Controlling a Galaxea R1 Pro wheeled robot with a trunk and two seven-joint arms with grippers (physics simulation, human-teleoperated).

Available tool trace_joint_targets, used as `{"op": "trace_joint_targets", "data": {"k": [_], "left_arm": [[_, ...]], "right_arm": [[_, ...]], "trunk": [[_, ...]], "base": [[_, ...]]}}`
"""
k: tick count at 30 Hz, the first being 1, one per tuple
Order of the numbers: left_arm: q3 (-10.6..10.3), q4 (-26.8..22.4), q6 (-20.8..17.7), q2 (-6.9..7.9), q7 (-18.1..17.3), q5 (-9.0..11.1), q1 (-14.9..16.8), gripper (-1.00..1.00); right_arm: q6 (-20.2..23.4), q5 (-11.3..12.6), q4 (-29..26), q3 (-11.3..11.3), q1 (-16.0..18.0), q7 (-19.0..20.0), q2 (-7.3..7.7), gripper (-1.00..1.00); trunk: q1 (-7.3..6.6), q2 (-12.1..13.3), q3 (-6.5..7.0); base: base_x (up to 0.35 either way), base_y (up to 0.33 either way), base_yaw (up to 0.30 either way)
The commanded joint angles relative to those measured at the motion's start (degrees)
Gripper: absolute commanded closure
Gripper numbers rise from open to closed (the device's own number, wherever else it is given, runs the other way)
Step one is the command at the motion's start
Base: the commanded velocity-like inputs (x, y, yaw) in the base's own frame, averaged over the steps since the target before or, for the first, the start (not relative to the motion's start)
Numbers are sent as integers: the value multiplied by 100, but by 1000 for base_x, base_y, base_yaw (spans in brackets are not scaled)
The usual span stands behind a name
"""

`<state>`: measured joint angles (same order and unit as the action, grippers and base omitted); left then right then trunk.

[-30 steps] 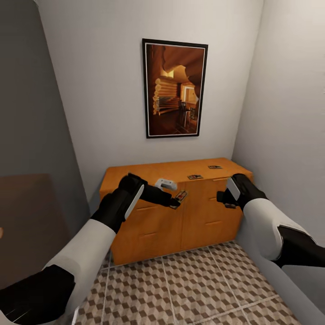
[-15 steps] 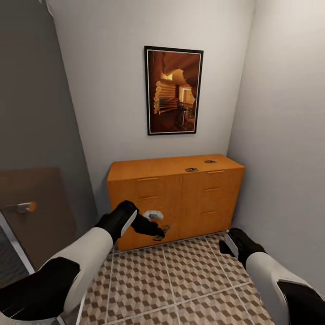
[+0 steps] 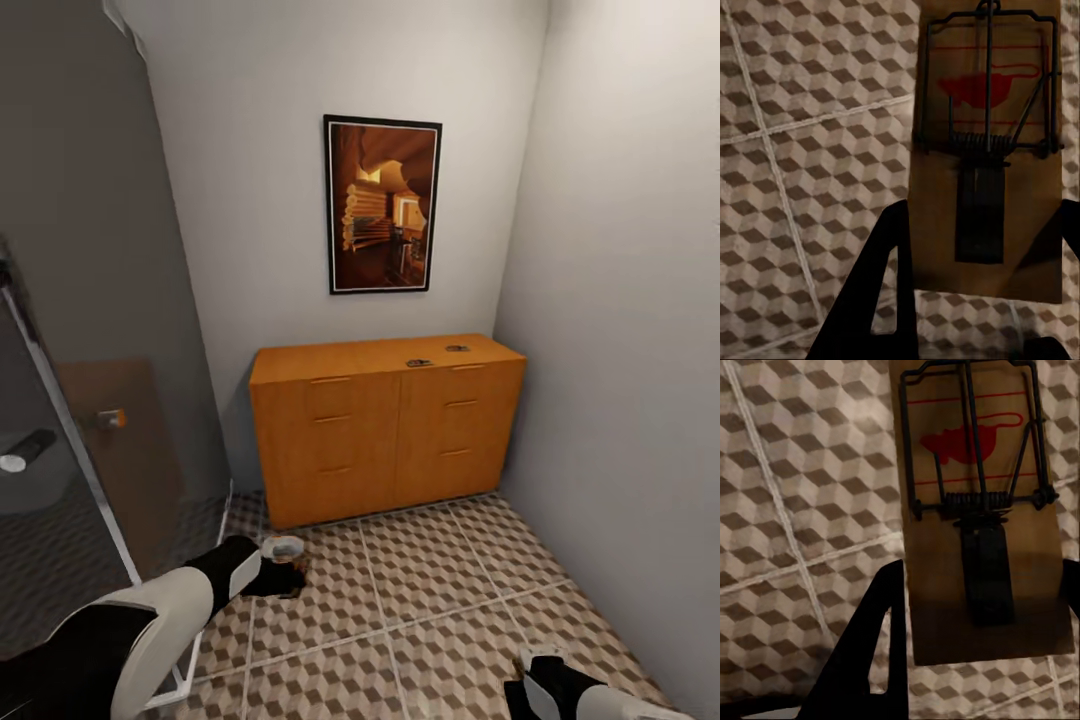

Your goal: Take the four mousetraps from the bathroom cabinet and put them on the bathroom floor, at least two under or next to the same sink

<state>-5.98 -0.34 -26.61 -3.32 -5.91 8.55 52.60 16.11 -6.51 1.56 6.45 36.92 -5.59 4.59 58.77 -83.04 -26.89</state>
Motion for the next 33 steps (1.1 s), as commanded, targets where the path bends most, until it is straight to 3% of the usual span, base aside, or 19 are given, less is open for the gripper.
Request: {"op": "trace_joint_targets", "data": {"k": [1,8,9,11,14,15,19,21,33], "left_arm": [[-24,-3,65,29,61,112,-122,100],[-18,10,737,205,453,636,-1219,100],[-17,13,984,223,542,817,-1516,100],[-15,12,1211,241,688,920,-1911,100],[-10,14,1432,307,761,1037,-2214,100],[-9,15,1639,370,785,1180,-2355,100],[-8,16,2084,441,806,1481,-2536,100],[-8,16,2168,445,810,1533,-2561,100],[-10,16,2261,420,809,1578,-2596,100]], "right_arm": [[-12,-111,10,35,-94,-7,6,100],[-738,-286,26,32,-767,18,10,100],[-909,-281,28,35,-863,18,14,100],[-1025,-276,29,38,-965,21,15,100],[-1114,-274,29,40,-1168,22,10,100],[-1196,-270,29,40,-1313,22,-6,100],[-1333,-265,29,41,-1457,22,-28,100],[-1348,-264,29,41,-1475,19,-26,100],[-1346,-255,37,49,-1495,14,-46,100]], "trunk": [[-4,-4,-4],[-4,-4,-4],[-4,-4,-4],[-4,-4,-4],[-4,-4,-4],[-4,-4,-4],[-4,-4,-4],[-4,-4,-4],[-4,-4,24]], "base": [[-347,0,0],[-347,0,0],[-347,0,0],[-347,0,0],[-346,0,0],[-346,0,0],[-347,0,-1],[-347,0,-45],[-279,0,-216]]}}
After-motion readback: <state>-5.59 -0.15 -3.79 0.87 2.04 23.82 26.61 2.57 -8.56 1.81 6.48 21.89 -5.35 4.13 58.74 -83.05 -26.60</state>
